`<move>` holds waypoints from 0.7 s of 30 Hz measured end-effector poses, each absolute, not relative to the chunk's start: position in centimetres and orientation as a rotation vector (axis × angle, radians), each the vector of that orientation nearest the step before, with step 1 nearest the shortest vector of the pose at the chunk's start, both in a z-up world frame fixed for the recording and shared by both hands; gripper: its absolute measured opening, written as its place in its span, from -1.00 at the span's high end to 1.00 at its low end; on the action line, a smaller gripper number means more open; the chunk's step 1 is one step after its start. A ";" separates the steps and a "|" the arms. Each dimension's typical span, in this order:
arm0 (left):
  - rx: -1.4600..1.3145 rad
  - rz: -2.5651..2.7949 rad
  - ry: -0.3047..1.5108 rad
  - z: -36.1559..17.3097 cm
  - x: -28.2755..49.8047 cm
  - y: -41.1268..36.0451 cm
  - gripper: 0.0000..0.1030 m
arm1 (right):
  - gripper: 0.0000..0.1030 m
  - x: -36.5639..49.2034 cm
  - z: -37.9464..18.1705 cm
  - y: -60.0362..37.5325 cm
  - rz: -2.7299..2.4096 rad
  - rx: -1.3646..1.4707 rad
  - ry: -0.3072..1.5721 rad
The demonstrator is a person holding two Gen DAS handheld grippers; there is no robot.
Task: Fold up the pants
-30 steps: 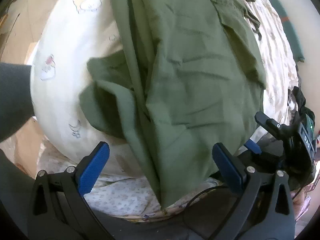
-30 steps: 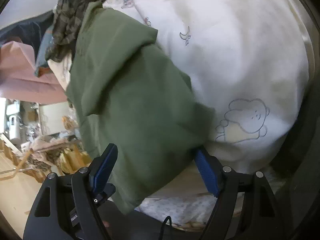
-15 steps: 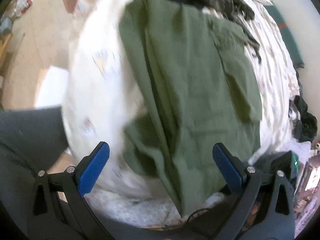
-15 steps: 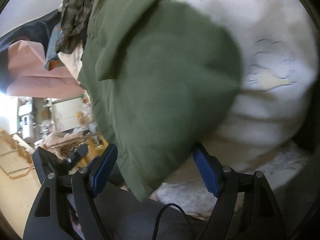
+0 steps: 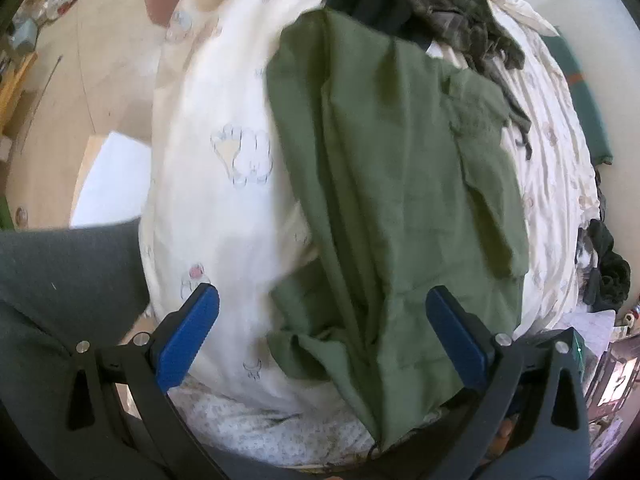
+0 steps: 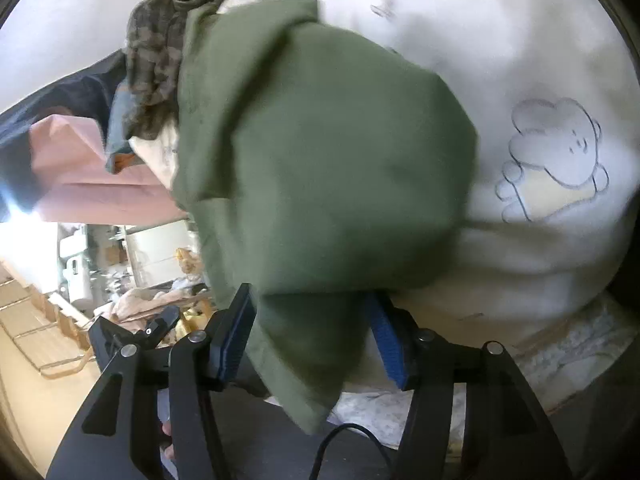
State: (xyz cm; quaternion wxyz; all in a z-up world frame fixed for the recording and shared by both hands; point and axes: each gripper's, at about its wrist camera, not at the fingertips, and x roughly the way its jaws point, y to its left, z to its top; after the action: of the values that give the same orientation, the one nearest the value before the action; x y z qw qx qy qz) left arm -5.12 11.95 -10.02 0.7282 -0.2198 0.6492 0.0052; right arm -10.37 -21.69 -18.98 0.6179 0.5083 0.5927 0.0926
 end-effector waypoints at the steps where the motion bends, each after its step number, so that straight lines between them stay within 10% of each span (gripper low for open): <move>1: -0.494 0.006 1.435 -10.2 -5.4 11.8 -0.98 | -0.16 -10.3 -19.0 -21.5 0.215 1.150 1.369; 21: -0.447 -0.061 1.503 -12.2 -7.7 8.2 -0.98 | -0.37 -10.0 -18.9 -21.8 0.151 1.128 1.375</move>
State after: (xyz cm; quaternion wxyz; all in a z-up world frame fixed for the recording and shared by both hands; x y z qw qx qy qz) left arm -7.66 8.19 -12.16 0.7078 -0.2011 0.6766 -0.0276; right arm -9.98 -21.83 -18.89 0.6276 0.4922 0.5997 0.0658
